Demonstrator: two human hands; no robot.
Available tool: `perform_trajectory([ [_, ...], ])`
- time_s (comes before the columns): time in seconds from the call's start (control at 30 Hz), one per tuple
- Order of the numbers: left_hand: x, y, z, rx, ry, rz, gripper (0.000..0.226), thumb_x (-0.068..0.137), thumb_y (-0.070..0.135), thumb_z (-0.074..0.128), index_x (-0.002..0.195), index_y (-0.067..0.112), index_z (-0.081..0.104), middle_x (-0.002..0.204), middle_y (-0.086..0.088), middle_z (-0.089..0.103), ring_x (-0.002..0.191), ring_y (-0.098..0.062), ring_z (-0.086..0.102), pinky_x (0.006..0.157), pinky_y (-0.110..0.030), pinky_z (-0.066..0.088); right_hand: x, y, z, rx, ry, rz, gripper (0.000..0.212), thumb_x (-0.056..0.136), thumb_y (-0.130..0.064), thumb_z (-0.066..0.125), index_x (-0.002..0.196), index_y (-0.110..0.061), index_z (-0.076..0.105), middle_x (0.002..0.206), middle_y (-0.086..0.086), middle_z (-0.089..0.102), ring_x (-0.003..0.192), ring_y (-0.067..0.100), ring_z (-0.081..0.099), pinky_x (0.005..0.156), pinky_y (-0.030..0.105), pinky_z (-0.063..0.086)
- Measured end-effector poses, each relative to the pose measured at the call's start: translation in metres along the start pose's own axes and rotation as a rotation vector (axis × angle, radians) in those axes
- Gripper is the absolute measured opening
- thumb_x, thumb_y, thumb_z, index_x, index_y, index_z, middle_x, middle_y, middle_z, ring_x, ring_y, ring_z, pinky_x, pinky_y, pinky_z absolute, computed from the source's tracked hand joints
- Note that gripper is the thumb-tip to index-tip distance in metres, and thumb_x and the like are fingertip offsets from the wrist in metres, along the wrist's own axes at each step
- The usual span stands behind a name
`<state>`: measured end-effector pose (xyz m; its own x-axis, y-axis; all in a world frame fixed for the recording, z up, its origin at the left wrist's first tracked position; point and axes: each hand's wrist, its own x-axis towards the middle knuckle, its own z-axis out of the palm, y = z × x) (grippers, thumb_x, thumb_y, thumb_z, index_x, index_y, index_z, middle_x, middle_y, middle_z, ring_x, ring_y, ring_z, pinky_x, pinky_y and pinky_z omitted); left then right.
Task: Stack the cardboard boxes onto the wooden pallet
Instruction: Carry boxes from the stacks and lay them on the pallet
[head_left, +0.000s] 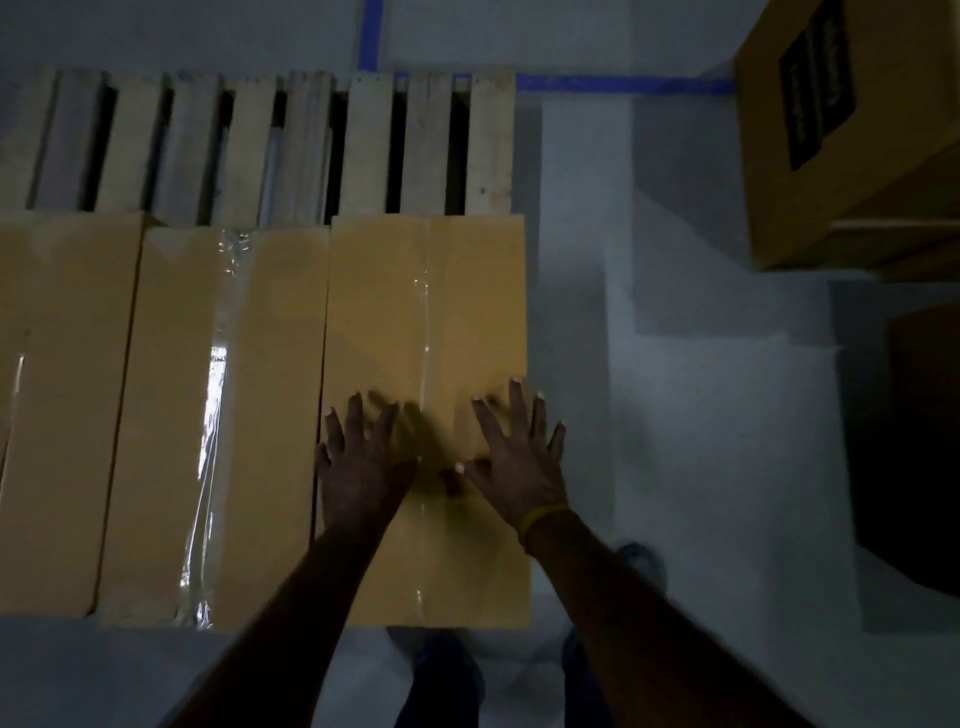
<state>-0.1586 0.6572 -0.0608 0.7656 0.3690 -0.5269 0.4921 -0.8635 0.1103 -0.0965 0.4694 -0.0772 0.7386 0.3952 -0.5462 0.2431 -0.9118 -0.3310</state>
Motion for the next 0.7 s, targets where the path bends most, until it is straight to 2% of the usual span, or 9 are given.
perform_trajectory([
  [0.13,-0.028,0.049,-0.006,-0.012,0.004,0.037,0.083,0.091,0.053,0.061,0.157,0.036,0.013,0.167,-0.005,-0.006,0.152,-0.036,-0.004,0.119,-0.055,0.020,-0.027,0.030,-0.021,-0.092,0.122,-0.090,0.082,0.093,-0.064,0.047,0.158,-0.033,0.010,0.165,0.012,-0.013,0.150,0.043,-0.010,0.113,0.069,-0.002],
  [0.33,-0.077,0.127,-0.001,-0.108,0.076,0.066,0.080,0.089,0.050,0.066,0.156,0.031,0.027,0.167,-0.010,0.006,0.152,-0.039,0.008,0.116,-0.057,0.029,-0.077,0.113,-0.065,-0.098,0.112,-0.104,0.079,0.096,-0.063,0.042,0.159,-0.032,0.007,0.165,0.010,-0.016,0.150,0.039,-0.014,0.115,0.067,-0.006],
  [0.4,-0.093,0.157,0.004,-0.154,0.097,0.074,0.078,0.090,0.050,0.065,0.156,0.028,0.029,0.166,-0.012,0.010,0.151,-0.040,0.011,0.115,-0.059,0.030,-0.095,0.148,-0.076,-0.119,0.117,-0.084,0.077,0.096,-0.064,0.039,0.159,-0.033,0.008,0.165,0.009,-0.016,0.150,0.039,-0.013,0.115,0.067,-0.003],
  [0.53,-0.128,0.216,0.022,-0.206,0.071,0.098,0.077,0.093,0.056,0.055,0.157,0.027,0.023,0.167,-0.010,0.005,0.152,-0.037,0.006,0.118,-0.057,0.022,-0.130,0.214,-0.087,-0.178,0.124,-0.018,0.077,0.094,-0.067,0.030,0.158,-0.033,0.007,0.165,0.011,-0.017,0.150,0.040,-0.010,0.114,0.068,0.001],
  [0.6,-0.147,0.240,0.032,-0.205,0.084,0.137,0.076,0.093,0.059,0.052,0.157,0.027,0.025,0.166,-0.011,0.008,0.151,-0.039,0.010,0.117,-0.058,0.024,-0.151,0.240,-0.087,-0.181,0.127,0.031,0.076,0.092,-0.068,0.024,0.158,-0.033,0.009,0.165,0.010,-0.015,0.150,0.040,-0.009,0.114,0.067,0.002],
  [0.7,-0.176,0.270,0.054,-0.194,0.117,0.185,0.073,0.092,0.063,0.047,0.154,0.026,0.034,0.164,-0.013,0.016,0.149,-0.041,0.019,0.114,-0.057,0.029,-0.189,0.272,-0.087,-0.169,0.168,0.084,0.075,0.093,-0.067,0.028,0.158,-0.031,0.016,0.166,0.011,-0.006,0.149,0.038,-0.004,0.112,0.066,0.005],
])
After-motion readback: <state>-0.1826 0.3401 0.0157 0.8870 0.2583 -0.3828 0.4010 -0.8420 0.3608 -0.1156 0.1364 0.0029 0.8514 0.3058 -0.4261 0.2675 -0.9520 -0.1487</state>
